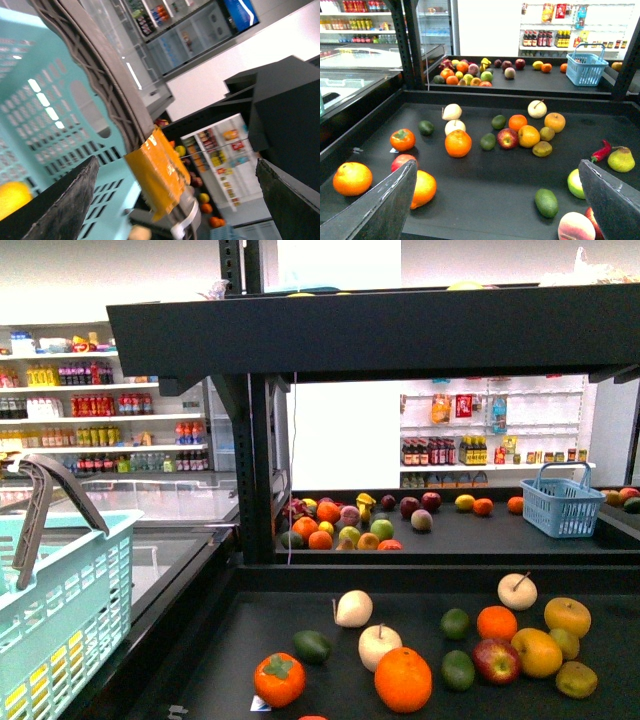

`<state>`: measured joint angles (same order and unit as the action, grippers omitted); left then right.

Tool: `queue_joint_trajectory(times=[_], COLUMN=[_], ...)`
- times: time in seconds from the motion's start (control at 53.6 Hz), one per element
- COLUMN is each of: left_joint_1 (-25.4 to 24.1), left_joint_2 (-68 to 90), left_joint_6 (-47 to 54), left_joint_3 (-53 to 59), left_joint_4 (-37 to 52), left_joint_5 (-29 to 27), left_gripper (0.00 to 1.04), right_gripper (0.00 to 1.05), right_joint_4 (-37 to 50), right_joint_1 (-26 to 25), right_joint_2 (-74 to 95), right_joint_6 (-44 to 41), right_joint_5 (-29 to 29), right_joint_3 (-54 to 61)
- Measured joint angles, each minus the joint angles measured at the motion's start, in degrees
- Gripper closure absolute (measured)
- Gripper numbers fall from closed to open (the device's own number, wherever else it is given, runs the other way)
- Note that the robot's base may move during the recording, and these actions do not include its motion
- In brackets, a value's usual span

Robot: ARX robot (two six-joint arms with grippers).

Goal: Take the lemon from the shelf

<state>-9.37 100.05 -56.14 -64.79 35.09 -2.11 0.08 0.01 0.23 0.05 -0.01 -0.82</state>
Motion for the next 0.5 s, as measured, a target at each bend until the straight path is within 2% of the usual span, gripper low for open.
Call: queue_joint_trajectory(times=[0.112, 0.186, 0.242, 0.41, 0.466, 0.503], left_joint_1=[2.75, 7.15, 12.41, 21.64, 22.91, 24.59], left_joint_2=[-12.52, -22.77, -31.58, -43.91, -48.46, -53.09], left_joint_6=[12.90, 23.96, 32.22, 41.05, 46.14, 49.70], left_joint_3=[6.60, 11.43, 15.96, 24.39, 27.58, 31.52], left_joint_4=[-10.56, -15.87, -19.21, -19.39, -21.03, -21.97], left_joint_5=[-4.28, -9.33, -14.19, -22.32, -16.57, -14.91], left_gripper=[0.08, 0.08, 0.08, 0.08, 0.17, 0.26], right_gripper=[0.08, 0.08, 0.08, 0.08, 0.08, 0.08], right_joint_4=[0.00, 0.00, 0.00, 0.00, 0.00, 0.00], right_joint_1=[0.00, 0.00, 0.00, 0.00, 0.00, 0.00], right_joint_2=[0.00, 0.00, 0.00, 0.00, 0.00, 0.00], right_joint_6=[0.00, 0.00, 0.02, 0.02, 0.00, 0.02], right_joint_5=[0.00, 0.00, 0.00, -0.02, -0.02, 0.00], right_joint_3=[0.00, 0.00, 0.00, 0.00, 0.00, 0.00])
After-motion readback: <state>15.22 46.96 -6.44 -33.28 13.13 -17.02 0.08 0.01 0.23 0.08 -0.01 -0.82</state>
